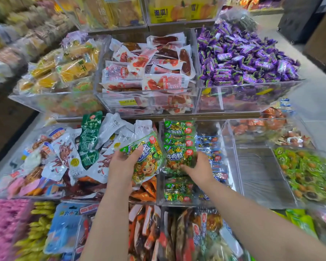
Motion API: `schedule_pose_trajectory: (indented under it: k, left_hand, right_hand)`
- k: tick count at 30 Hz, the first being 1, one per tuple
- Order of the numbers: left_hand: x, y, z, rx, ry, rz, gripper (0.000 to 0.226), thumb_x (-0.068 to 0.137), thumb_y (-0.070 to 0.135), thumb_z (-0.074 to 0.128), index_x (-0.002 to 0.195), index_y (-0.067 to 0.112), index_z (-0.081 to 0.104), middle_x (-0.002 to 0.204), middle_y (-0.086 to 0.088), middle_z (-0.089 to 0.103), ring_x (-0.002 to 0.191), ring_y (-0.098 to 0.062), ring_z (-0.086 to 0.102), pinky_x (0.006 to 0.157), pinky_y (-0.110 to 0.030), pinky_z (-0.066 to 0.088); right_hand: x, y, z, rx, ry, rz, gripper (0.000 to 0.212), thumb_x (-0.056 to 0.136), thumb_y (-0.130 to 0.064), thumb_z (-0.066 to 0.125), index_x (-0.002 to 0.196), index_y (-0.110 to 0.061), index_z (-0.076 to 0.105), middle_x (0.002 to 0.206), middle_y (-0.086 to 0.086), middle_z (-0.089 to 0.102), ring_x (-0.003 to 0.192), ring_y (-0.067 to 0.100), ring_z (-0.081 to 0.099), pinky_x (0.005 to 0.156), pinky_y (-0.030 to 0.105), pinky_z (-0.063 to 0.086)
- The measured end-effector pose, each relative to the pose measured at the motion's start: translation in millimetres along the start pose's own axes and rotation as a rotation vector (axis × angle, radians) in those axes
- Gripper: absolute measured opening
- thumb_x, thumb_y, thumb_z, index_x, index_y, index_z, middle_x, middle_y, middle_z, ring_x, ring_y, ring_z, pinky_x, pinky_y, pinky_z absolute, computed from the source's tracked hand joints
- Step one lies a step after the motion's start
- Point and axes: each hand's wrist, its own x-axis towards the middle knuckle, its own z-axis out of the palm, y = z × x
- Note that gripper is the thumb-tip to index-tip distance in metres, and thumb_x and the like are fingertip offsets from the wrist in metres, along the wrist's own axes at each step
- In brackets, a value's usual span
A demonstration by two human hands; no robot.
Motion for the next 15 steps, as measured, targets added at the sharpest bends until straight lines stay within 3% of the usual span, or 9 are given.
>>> schedule_pose_trajectory:
  k: [2,4,7,9,11,15]
  left_hand:
    - [0.3,-1.9,0.1,0.024,-0.036,0.009,0.033,0.074,0.032,0.079,0.1,0.027,0.06,0.115,0.004,0.064,0.1,-0.009,0.061,0.079,-0.032,0.05]
    - [1.9,-4.1,1.5,0.048,-0.049,0.002,0.057,0.066,0.041,0.081,0.112,0.018,0.056,0.116,0.003,0.061,0.108,-0.016,0.058,0.093,-0.038,0.046]
    - [-0.6,-0.7,6.8,0.056,-0.117,-0.016,0.102,0.04,0.058,0.086,0.123,0.01,0.053,0.124,-0.008,0.061,0.117,-0.028,0.057,0.102,-0.052,0.042]
    - [-0.5,1.4,8.5,0.066,-0.135,-0.033,0.114,0.034,0.061,0.086,0.13,0.009,0.051,0.129,-0.013,0.059,0.118,-0.032,0.057,0.102,-0.056,0.043]
    - [2.9,1.4,8.2,0.083,-0.134,-0.05,0.103,0.04,0.055,0.084,0.127,0.009,0.053,0.129,-0.014,0.059,0.117,-0.032,0.058,0.101,-0.056,0.043]
    - [7.5,-4.2,6.8,0.087,-0.145,-0.057,0.06,0.05,0.041,0.082,0.102,0.018,0.063,0.108,-0.008,0.071,0.101,-0.027,0.067,0.093,-0.049,0.051]
  right_hand:
    - [-0.1,0.8,0.1,-0.082,0.004,0.024,0.07,0.059,-0.036,0.088,0.11,-0.016,0.044,0.104,-0.002,0.043,0.096,0.013,0.045,0.084,0.026,0.044]
    - [2.1,-0.1,1.9,-0.168,0.03,0.037,0.079,0.058,-0.038,0.088,0.116,-0.012,0.042,0.11,0.002,0.041,0.102,0.016,0.043,0.091,0.031,0.045]
    - [11.2,-10.6,5.3,-0.224,0.1,0.036,0.072,0.064,-0.036,0.085,0.116,-0.009,0.042,0.111,0.006,0.043,0.104,0.02,0.046,0.09,0.033,0.045]
    - [20.4,-19.8,6.9,-0.226,0.103,0.044,0.065,0.07,-0.028,0.082,0.116,-0.01,0.04,0.115,0.008,0.042,0.107,0.024,0.047,0.089,0.034,0.044]
    - [26.9,-24.1,6.9,-0.222,0.075,0.036,0.062,0.071,-0.022,0.08,0.116,-0.011,0.04,0.117,0.008,0.04,0.109,0.025,0.046,0.09,0.032,0.043]
    - [25.4,-16.0,3.8,-0.194,0.038,0.063,0.074,0.068,-0.026,0.082,0.124,-0.013,0.036,0.121,0.009,0.039,0.113,0.024,0.043,0.093,0.031,0.04]
